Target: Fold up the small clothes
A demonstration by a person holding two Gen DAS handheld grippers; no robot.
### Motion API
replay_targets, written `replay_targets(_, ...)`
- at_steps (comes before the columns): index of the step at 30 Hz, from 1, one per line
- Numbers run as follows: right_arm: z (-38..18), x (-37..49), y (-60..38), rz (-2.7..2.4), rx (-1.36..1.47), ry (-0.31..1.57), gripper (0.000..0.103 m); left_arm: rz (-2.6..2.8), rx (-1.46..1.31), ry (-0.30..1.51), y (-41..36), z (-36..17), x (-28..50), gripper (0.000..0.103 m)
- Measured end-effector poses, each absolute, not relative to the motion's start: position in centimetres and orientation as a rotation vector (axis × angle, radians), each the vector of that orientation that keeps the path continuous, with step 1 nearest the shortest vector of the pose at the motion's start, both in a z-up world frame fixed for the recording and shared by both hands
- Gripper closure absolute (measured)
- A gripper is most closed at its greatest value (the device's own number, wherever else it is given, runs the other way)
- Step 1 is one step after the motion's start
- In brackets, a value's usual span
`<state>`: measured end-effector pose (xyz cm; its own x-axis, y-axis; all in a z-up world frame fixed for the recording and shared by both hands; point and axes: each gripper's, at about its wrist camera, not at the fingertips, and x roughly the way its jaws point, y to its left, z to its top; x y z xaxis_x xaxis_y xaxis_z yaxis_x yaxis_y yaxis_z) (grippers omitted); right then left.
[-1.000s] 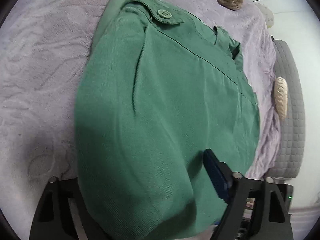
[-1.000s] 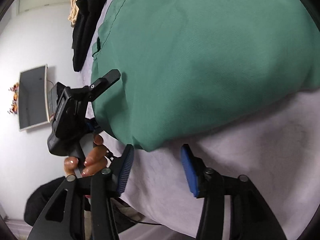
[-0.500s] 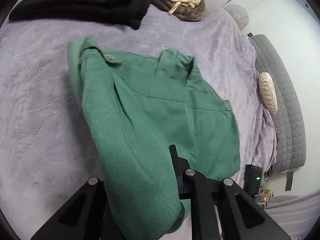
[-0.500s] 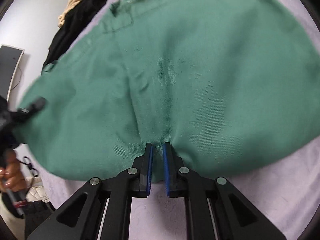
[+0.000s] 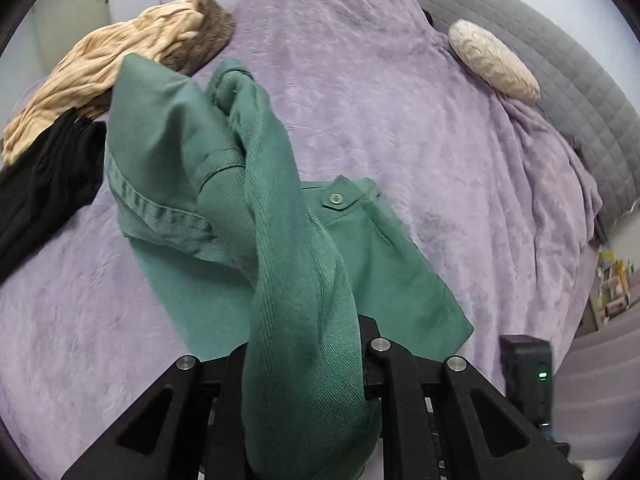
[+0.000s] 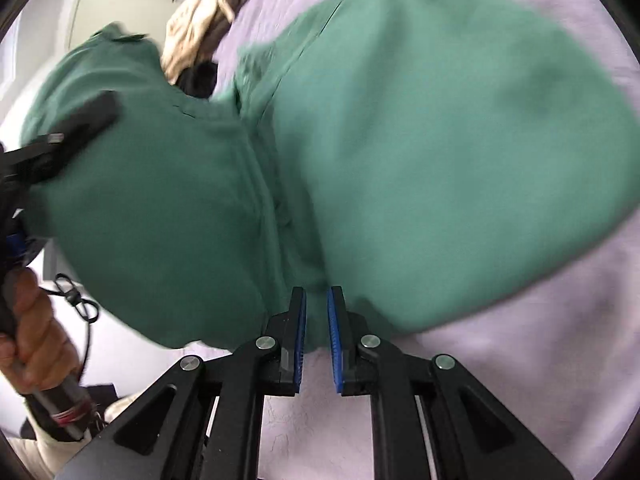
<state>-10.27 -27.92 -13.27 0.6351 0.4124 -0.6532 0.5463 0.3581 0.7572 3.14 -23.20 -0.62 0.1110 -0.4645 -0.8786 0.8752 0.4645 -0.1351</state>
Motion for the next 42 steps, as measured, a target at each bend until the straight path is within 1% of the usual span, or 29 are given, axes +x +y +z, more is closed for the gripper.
replay_targets(2, -13.5, -12.5, -30.1, -0.139, 1.309, 0.914, 0.089, -1.048, 0.564, 1.044, -26.7, -2.4, 1.2, 0.085)
replay_targets(3, -13.8, -13.5, -31.2, -0.154, 1.336, 0.904, 0.089, -1.034, 0.62, 1.049, -28.5, -3.9, 0.3, 0.082)
replay_targets(6, -14.8, -15.9, -33.6, -0.191, 1.382, 0.895, 0.088, -0.98, 0.735, 1.075, -31.6, -7.6, -1.4, 0.078)
replay_targets(8, -15.4, -17.0, -34.6, -0.202, 1.396, 0.903, 0.088, -0.94, 0.783, 1.078, -32.4, -9.3, -2.0, 0.078)
replay_targets(9, -15.8, -17.5, -35.1, -0.204, 1.407, 0.904, 0.088, -0.928, 0.79, 1.078, -32.6, -9.7, -2.2, 0.07)
replay_targets(10, -16.0, -17.8, -35.5, -0.206, 1.418, 0.903, 0.088, -0.94, 0.769, 1.089, -32.6, -9.7, -2.2, 0.053)
replay_targets(12, -16.8, -18.6, -36.4, -0.204, 1.447, 0.896, 0.088, -0.994, 0.696, 1.088, -32.5, -8.7, -2.7, 0.042)
replay_targets(16, -17.3, -17.9, -36.7, -0.187, 1.468, 0.895, 0.088, -1.077, 0.711, 1.012, -34.1, -6.8, -5.6, 0.042)
replay_targets(19, -16.6, -17.1, -37.2, -0.176, 1.461, 0.89, 0.087, -1.11, 0.595, 1.015, -33.5, -4.3, -5.5, 0.042)
replay_targets(20, -16.4, -17.1, -37.6, -0.174, 1.463, 0.88, 0.069, -1.104, 0.542, 1.025, -32.7, -3.5, -5.0, 0.042)
replay_targets(21, -16.2, -16.2, -38.2, -0.172, 1.469, 0.866, 0.056, -1.088, 0.504, 1.03, -32.1, -2.9, -4.4, 0.042)
replay_targets(22, -16.1, -15.7, -38.7, -0.164, 1.478, 0.841, 0.029, -1.059, 0.468, 1.032, -31.1, -2.4, -3.6, 0.035)
replay_targets(23, -15.8, -15.6, -39.1, -0.151, 1.485, 0.818, 0.024, -1.022, 0.442, 1.037, -30.0, -2.0, -2.8, 0.022)
replay_targets(24, -15.5, -15.2, -39.4, -0.133, 1.49, 0.803, 0.024, -0.986, 0.417, 1.038, -29.0, -1.7, -2.1, 0.003)
replay_targets(28, -13.9, -13.6, -39.8, -0.07, 1.46, 0.794, 0.024, -0.81, 0.359, 1.062, -23.7, -2.0, 1.1, 0.003)
replay_targets(34, -11.7, -10.2, -37.9, 0.031, 1.3, 0.901, 0.022, -0.474, 0.287, 1.164, -15.8, -5.9, 4.4, 0.003)
replay_targets(38, -11.3, -9.0, -36.3, -0.017, 1.151, 0.999, 0.022, -0.39, 0.253, 1.245, -12.9, -8.9, 4.9, 0.003)
replay_targets(40, -12.4, -7.9, -36.5, -0.07, 1.154, 1.024, 0.023, -0.375, 0.249, 1.273, -12.6, -10.0, 5.0, 0.003)
replay_targets(41, -13.0, -7.6, -36.8, -0.081, 1.171, 1.015, 0.04, -0.375, 0.248, 1.281, -12.7, -10.4, 5.0, 0.003)
replay_targets(42, -13.5, -6.9, -37.1, -0.082, 1.187, 1.018, 0.068, -0.372, 0.25, 1.283, -12.8, -10.7, 4.9, 0.003)
